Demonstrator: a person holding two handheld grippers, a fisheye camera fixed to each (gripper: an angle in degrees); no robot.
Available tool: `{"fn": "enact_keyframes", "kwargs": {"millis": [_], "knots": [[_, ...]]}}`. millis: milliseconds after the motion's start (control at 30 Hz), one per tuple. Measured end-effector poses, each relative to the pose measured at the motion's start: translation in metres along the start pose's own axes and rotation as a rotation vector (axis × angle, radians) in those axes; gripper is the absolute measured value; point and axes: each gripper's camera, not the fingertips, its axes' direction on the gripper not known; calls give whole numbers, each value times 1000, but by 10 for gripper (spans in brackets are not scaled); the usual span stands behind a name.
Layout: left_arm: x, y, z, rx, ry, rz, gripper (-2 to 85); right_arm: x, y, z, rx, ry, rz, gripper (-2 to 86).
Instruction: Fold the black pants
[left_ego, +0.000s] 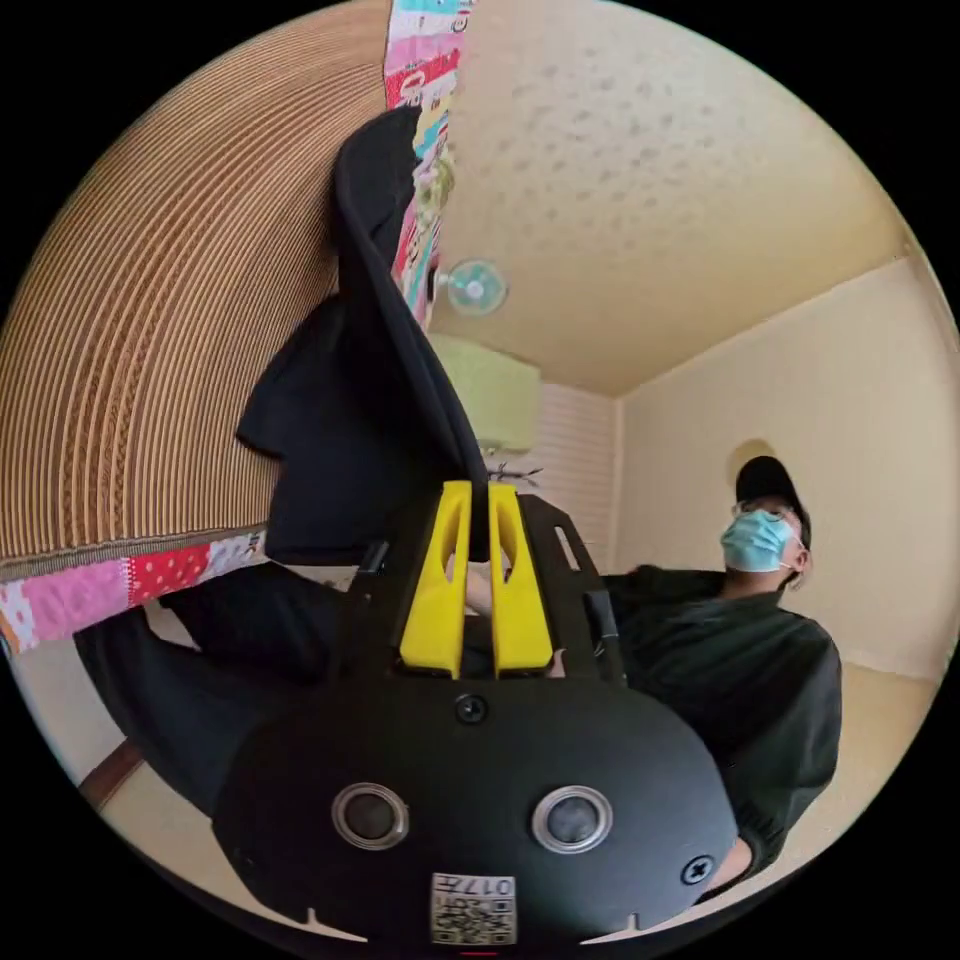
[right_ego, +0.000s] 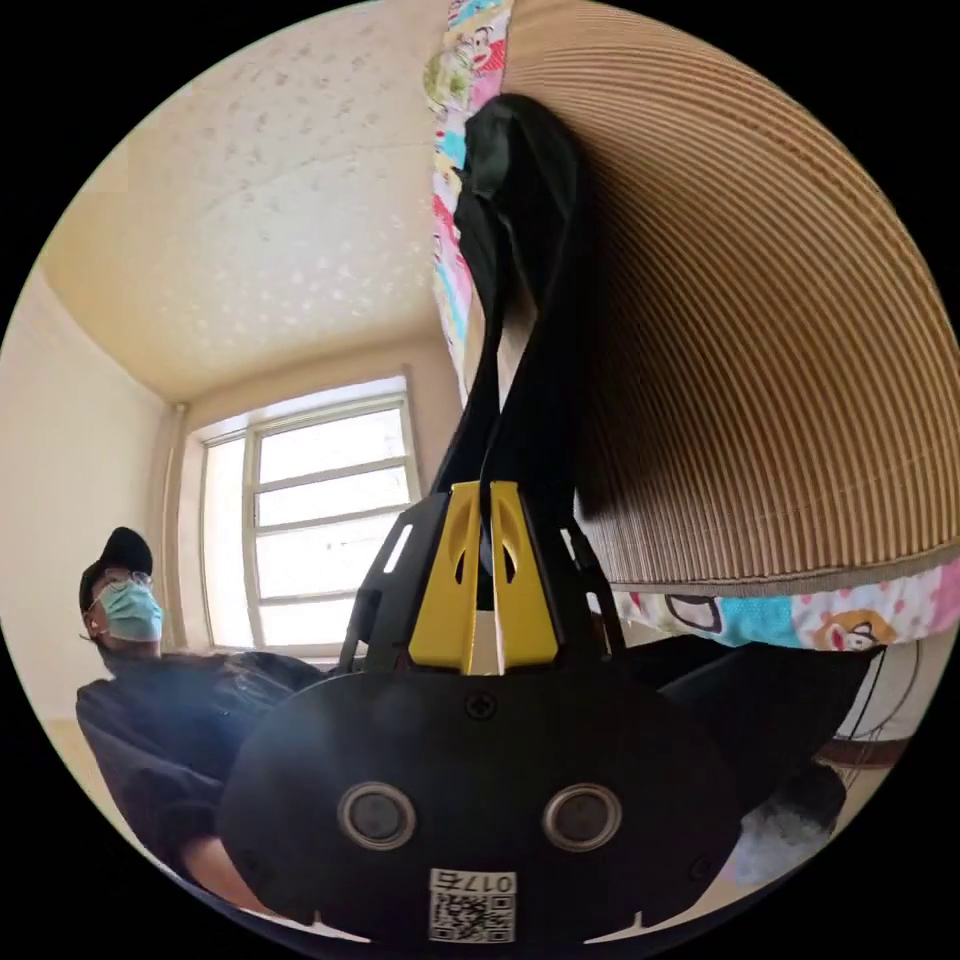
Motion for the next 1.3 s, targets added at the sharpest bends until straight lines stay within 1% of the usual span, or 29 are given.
{"fn": "enact_keyframes", "kwargs": {"millis": [33, 67, 100, 133, 167, 200, 233, 267, 300, 333, 367, 400, 467, 567, 633, 800, 833, 867, 900, 933, 967, 1000, 1067, 1133, 1200, 1267, 1300], "knots": [[-3, 3, -10, 26, -6, -8, 38, -3, 8, -31, 41, 71, -21, 26], [-15, 10, -29, 56, -74, -56, 38, 0, 16, -61, 89, 209, 21, 26], [-33, 18, -47, 80, -220, -151, 39, 5, 19, -75, 117, 282, 73, 26], [-41, 22, -55, 95, -303, -200, 40, 14, 27, -101, 174, 385, 170, 27], [-55, 30, -69, 134, -437, -260, 41, 21, 33, -121, 218, 414, 212, 28], [-67, 33, -77, 139, -516, -300, 39, 24, 35, -128, 233, 421, 236, 28], [-74, 33, -78, 120, -552, -323, 38, 29, 39, -138, 252, 448, 295, 29], [-86, 32, -76, 36, -648, -371, 28, 31, 41, -141, 257, 476, 337, 31], [-95, 29, -66, -102, -788, -399, 32, 31, 41, -141, 256, 492, 349, 32], [-100, 29, -60, -181, -869, -404, 40, 29, 40, -137, 246, 526, 352, 35], [-106, 29, -46, -317, -1021, -403, 53, 24, 38, -132, 223, 554, 328, 39], [-108, 30, -34, -403, -1098, -360, 62, 22, 37, -128, 210, 573, 310, 41], [-99, 25, -19, -441, -1140, -251, 68, 12, 36, -116, 189, 670, 271, 65], [-83, 3, 1, -393, -1136, -112, 82, 6, 33, -104, 141, 806, 242, 119], [-77, -15, 17, -376, -1138, -27, 88, 7, 30, -97, 97, 860, 234, 128], [-89, -47, 67, -337, -1310, 228, 88, 17, 20, -90, 30, 901, 246, 111], [-95, -48, 72, -346, -1325, 242, 87, 21, 18, -91, 18, 912, 257, 97], [-115, -49, 81, -395, -1345, 221, 80, 26, 17, -93, -1, 894, 264, 80], [-142, -47, 88, -468, -1352, 150, 64, 28, 17, -94, -11, 879, 263, 73], [-150, -45, 88, -458, -1369, 123, 52, 28, 17, -97, -22, 853, 252, 57], [-155, -38, 83, -390, -1375, 96, 32, 26, 19, -100, -26, 835, 237, 50], [-160, -31, 78, -333, -1342, 41, 16, 24, 20, -102, -28, 826, 226, 46], [-166, -17, 73, -279, -1303, -29, 7, 16, 29, -110, -30, 794, 180, 39], [-170, 0, 82, -290, -1321, -43, 3, 10, 38, -118, -21, 800, 186, 35], [-175, 20, 110, -427, -1387, -29, 3, -1, 46, -124, 0, 867, 204, 33], [-168, 33, 129, -497, -1419, 28, 9, -37, 54, -116, 15, 1095, 166, 30], [-156, 40, 136, -494, -1399, 74, 15, -50, 56, -110, 27, 1162, 137, 30]]}}
